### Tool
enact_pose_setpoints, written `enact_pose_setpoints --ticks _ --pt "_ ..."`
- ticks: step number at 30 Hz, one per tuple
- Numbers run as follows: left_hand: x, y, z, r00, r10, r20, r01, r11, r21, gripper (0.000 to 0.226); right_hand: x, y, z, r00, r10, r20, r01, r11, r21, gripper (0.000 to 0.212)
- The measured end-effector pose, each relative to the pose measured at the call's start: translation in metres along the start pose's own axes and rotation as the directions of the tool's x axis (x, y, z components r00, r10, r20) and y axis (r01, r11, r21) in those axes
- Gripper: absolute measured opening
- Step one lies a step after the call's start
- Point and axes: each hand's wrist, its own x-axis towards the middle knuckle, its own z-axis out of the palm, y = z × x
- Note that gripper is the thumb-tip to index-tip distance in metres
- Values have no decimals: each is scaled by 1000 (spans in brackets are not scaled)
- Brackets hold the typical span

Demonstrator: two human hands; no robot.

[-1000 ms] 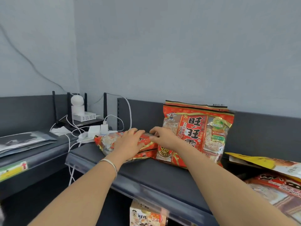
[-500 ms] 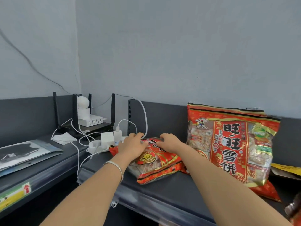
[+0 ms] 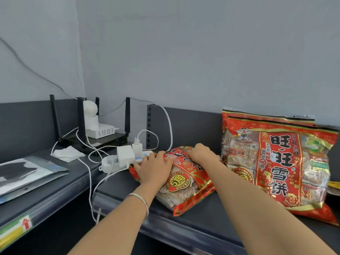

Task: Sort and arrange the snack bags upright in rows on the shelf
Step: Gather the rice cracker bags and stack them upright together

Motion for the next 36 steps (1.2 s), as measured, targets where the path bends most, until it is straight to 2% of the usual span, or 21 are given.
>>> enact_pose_setpoints --ticks 2,7,10,12,14,16,19,22,24,26,29,31,33,36 --pt "-1 -1 -2 999 9 -42 -12 997 -73 46 -2 1 -4 995 14 -98 -3 993 115 31" --pt "-7 3 -18 963 23 -270 -75 980 -183 42 -11 10 -20 968 -20 -249 131 890 437 22" --pt "-11 8 -34 901 -91 -423 -58 943 -327 53 -19 11 -28 941 -31 -338 238 772 590 27" --pt "-13 9 -48 865 -214 -454 -35 877 -480 68 -27 9 -36 923 -17 -385 287 696 658 25" --pt "-16 5 -60 852 -324 -412 15 801 -599 82 -37 4 -43 907 11 -420 323 623 712 22" --pt "-19 2 -67 885 -377 -274 66 683 -727 89 -46 -4 -49 898 50 -438 343 545 765 21" --pt "-24 2 -79 955 -297 19 158 451 -878 93 -61 -15 -62 911 47 -409 344 457 820 19" --pt "-33 8 -91 951 -293 102 200 325 -924 89 -78 -9 -78 928 4 -374 327 473 818 16" --pt "-40 15 -95 950 -298 96 191 310 -931 79 -90 4 -91 905 -14 -425 364 542 757 32" --pt "-50 27 -99 959 -272 83 171 320 -932 72 -103 22 -106 894 -6 -449 374 564 737 42" --pt "-67 49 -103 977 -206 60 120 291 -949 61 -116 59 -125 916 76 -395 323 445 835 49" --pt "-81 69 -102 987 -157 40 82 272 -959 49 -122 89 -135 943 135 -304 243 344 907 51" --pt "-94 87 -97 994 -109 31 59 269 -961 41 -132 114 -142 983 151 -101 59 260 964 75" --pt "-112 114 -84 999 -23 30 36 287 -957 44 -146 154 -151 987 27 159 -161 230 960 79"
